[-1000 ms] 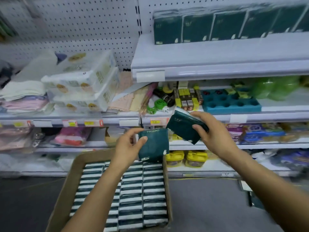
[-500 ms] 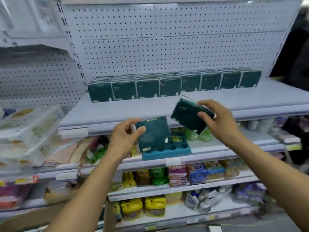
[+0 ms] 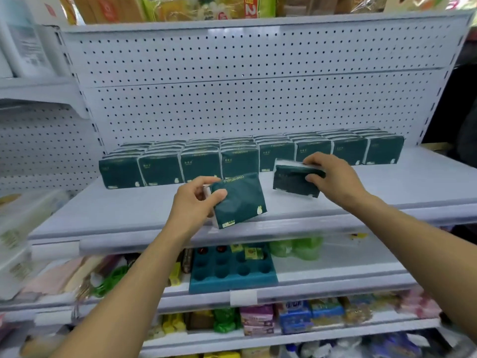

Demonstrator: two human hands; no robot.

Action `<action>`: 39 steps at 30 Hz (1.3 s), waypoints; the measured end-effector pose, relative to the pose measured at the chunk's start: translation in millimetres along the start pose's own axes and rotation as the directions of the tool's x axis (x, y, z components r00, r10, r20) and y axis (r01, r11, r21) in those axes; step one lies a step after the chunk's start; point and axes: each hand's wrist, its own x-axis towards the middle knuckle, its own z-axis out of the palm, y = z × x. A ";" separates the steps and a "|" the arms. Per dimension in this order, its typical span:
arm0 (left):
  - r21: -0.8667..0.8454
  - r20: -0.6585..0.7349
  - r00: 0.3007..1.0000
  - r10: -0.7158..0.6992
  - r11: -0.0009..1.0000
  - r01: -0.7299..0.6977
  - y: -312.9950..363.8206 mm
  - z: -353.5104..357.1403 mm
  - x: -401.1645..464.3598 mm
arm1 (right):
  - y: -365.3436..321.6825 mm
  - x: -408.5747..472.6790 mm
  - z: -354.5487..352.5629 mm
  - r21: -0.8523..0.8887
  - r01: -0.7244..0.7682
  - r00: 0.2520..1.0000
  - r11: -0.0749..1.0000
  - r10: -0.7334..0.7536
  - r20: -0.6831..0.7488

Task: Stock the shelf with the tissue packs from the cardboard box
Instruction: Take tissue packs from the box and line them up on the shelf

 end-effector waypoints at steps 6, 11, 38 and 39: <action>-0.020 0.022 0.999 -0.032 0.999 0.033 -18.6 19.4 55.7 | 22.8 61.5 37.7 -0.099 0.034 0.999 0.995 -0.031 0.036; -0.032 0.135 0.989 -0.060 0.997 0.064 -25.4 29.8 92.8 | 29.2 105.7 62.8 -0.135 0.079 0.997 0.988 -0.075 0.033; 0.787 0.287 0.823 0.491 0.369 -0.494 -12.1 169.4 161.6 | 126.1 94.6 -10.0 -0.161 0.227 0.963 0.960 -0.197 0.183; 0.822 0.331 0.832 0.446 0.296 -0.486 -14.9 173.6 166.2 | 132.0 96.9 -11.2 -0.186 0.223 0.967 0.957 -0.193 0.164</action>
